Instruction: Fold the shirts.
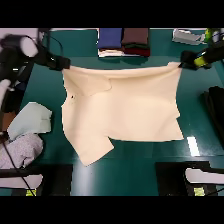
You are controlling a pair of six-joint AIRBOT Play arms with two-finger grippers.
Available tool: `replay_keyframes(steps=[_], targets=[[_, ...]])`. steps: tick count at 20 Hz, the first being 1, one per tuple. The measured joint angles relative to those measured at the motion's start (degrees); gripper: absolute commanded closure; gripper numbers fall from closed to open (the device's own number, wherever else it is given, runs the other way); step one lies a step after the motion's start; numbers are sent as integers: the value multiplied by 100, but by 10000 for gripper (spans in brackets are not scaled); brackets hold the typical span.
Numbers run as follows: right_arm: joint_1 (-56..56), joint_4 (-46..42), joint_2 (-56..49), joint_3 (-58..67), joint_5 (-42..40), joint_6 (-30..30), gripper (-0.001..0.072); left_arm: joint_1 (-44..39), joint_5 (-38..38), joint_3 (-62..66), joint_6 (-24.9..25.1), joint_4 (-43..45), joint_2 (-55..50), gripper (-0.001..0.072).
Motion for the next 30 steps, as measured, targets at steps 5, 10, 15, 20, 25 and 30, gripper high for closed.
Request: replay_keyframes(steps=[5,10,15,20,25,30], targets=[[4,24,-785,361,-197,-4,696,109,330,-9,57,-20,-446,685],[-59,11,-887,417,144,-120,696,289,-535,-70,428,-197,-533,684],[-4,-37,-603,-601,-9,-157,696,332,-844,-645,743,-761,-562,684],[4,-20,-286,-1659,-476,-162,541,334,-914,-1010,813,-1001,-560,263],[-26,-7,31,-1834,-568,-208,362,337,-1154,-986,529,-968,-396,192],[-350,-570,1001,-2350,96,-411,190,313,-1473,-1493,284,-916,754,289]])
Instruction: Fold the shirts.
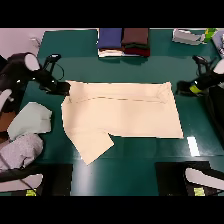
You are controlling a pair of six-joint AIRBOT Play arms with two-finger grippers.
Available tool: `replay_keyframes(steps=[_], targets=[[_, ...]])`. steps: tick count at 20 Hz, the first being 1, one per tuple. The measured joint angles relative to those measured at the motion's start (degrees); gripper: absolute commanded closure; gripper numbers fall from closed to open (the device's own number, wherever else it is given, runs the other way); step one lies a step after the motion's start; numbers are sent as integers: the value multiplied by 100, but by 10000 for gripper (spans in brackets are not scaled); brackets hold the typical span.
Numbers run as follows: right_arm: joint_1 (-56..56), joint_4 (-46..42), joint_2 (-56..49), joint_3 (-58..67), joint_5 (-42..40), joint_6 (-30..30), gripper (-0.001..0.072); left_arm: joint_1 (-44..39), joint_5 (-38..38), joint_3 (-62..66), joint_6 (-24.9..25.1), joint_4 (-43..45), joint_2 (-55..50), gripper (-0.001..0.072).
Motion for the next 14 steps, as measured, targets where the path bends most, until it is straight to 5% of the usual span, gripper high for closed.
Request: replay_keyframes(steps=[11,14], targets=[[-732,-354,721,-2603,413,-44,194,-822,216,-2232,-708,-24,1609,289],[-549,-247,643,-2804,284,-42,367,-905,245,-2330,-782,-15,1652,289]])
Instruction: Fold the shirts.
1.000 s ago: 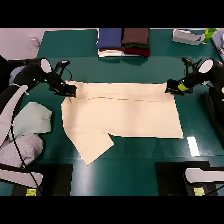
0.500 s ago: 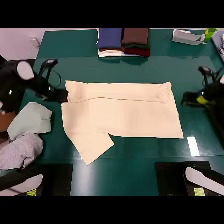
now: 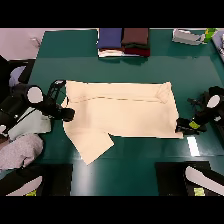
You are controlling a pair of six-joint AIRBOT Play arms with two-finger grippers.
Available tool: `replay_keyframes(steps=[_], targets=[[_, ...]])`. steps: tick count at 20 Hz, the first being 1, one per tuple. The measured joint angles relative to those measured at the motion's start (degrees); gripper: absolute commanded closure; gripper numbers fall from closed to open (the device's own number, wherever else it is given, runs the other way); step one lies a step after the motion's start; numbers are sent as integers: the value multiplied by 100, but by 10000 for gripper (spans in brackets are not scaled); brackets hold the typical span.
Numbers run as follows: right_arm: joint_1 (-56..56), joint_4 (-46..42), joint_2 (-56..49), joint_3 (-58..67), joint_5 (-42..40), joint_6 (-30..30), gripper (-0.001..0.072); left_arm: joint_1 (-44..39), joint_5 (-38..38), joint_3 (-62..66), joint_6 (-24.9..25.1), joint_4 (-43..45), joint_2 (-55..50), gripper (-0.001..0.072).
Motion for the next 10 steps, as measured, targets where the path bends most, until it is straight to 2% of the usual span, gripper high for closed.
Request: replay_keyframes(steps=[1,2,3,5,10], targets=[[72,7,-11,-17,-11,0,538,-20,-9,-20,-15,7,7,289],[149,37,-31,-35,-24,2,653,-28,-31,-31,-24,11,11,289],[221,52,-44,-35,-63,2,694,-35,-101,-39,-50,22,20,288],[337,46,-57,-7,-83,2,694,-46,-330,-63,-140,129,35,261],[527,66,26,-11,-256,2,694,-57,-573,-682,-535,203,529,259]])
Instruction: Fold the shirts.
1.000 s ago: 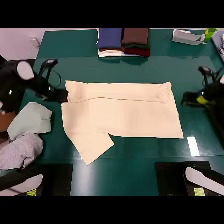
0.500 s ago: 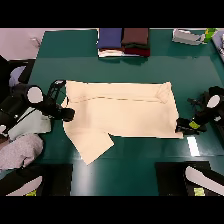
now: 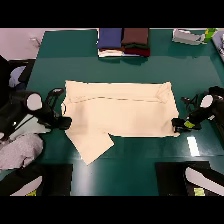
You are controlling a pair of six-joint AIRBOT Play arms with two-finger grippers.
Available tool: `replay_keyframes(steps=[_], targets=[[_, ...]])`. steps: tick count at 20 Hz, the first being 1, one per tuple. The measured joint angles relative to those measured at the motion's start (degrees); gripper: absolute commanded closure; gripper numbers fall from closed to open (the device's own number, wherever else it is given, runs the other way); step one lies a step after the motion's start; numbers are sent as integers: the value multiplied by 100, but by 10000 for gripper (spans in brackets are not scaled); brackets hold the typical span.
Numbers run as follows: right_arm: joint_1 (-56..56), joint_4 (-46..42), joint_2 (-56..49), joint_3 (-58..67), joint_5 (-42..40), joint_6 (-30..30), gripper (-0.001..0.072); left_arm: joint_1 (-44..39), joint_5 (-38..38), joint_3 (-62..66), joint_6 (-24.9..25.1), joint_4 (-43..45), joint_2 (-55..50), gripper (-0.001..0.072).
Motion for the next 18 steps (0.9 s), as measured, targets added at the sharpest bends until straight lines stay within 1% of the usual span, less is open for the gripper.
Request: replay_keyframes(steps=[3,7,13,15,16,17,18], targets=[[35,0,142,-83,-118,0,694,0,275,-651,-192,-334,286,259],[46,4,221,-125,-146,0,694,-2,988,-1344,-273,-785,404,259],[46,39,245,-138,-144,2,694,0,1797,-1733,-310,-1062,442,261],[46,42,247,-136,-111,4,694,0,1915,-1805,-315,-1154,452,262],[46,42,247,-136,-98,4,694,0,1939,-1825,-304,-1178,457,290],[46,44,247,-136,-87,4,694,2,1961,-1847,-267,-1196,457,291],[46,44,247,-136,-61,4,694,2,1978,-1862,-219,-1220,457,380]])
